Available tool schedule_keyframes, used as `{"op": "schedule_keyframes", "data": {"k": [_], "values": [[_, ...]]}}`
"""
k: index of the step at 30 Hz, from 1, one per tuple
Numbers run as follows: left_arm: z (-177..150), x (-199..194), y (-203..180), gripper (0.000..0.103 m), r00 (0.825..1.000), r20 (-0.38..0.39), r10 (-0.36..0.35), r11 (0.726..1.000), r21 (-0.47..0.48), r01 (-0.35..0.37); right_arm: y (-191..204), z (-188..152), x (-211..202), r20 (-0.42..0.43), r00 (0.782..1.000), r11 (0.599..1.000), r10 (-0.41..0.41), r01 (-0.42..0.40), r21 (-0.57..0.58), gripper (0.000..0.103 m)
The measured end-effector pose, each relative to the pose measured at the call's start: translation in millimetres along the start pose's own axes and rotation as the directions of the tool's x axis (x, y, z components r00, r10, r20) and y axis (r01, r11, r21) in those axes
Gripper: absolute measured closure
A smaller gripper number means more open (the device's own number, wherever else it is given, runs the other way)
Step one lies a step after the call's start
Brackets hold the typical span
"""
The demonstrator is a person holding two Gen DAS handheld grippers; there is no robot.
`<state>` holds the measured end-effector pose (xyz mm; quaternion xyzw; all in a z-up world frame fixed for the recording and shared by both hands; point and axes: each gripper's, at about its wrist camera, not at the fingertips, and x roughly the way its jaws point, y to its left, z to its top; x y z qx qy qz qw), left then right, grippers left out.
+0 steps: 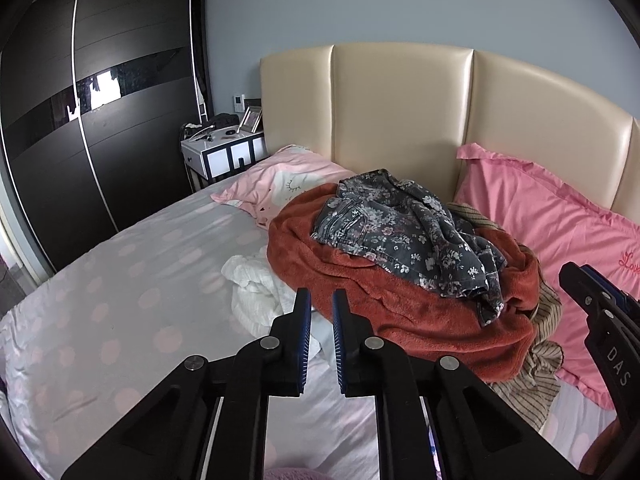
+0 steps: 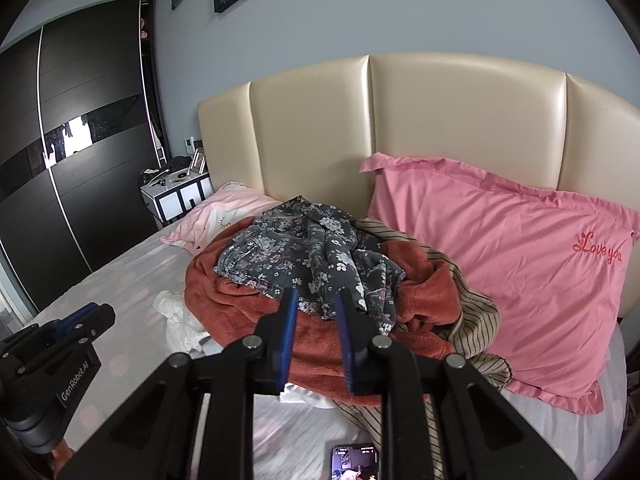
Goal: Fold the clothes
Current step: 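Approach the clothes pile with both tools, grippers open, then grasp the dark floral jeans on the pile with the right gripper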
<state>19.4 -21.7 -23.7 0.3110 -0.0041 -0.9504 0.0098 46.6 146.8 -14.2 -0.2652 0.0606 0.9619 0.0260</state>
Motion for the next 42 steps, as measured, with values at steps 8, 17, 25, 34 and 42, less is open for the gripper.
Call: {"op": "schedule_keyframes", "data": {"k": [8, 17, 25, 34, 42], "values": [[-1.4, -3.0, -1.5, 0.089, 1.0, 0.003, -0.014, 1.0, 0.016, 0.014, 3.7, -1.4, -0.5, 0.002, 1.0, 1.0, 0.002, -0.002, -0.013, 0.083], [-2.2, -6.6, 0.0, 0.071, 1.0, 0.013, -0.014, 1.0, 0.008, 0.014, 5.6, -3.6, 1.4, -0.013, 1.0, 1.0, 0.0, -0.001, -0.013, 0.074], [-1.7, -6.9, 0.9, 0.062, 1.0, 0.011, -0.026, 1.0, 0.004, 0.026, 5.1, -6.6, 2.6, -0.023, 1.0, 1.0, 0.0, 0.0, -0.007, 0.046], [-4.9, -1.8, 0.7, 0.061, 1.0, -0.003, -0.022, 1.0, 0.002, 0.022, 1.6, -9.5, 9.5, -0.047, 0.999, 1.0, 0.006, -0.006, 0.015, 0.046], [-7.0, 7.5, 4.4, 0.061, 1.0, -0.021, -0.015, 1.0, 0.001, 0.015, -2.4, -9.7, 17.4, -0.057, 0.998, 0.999, 0.02, -0.018, 0.027, 0.046]]}}
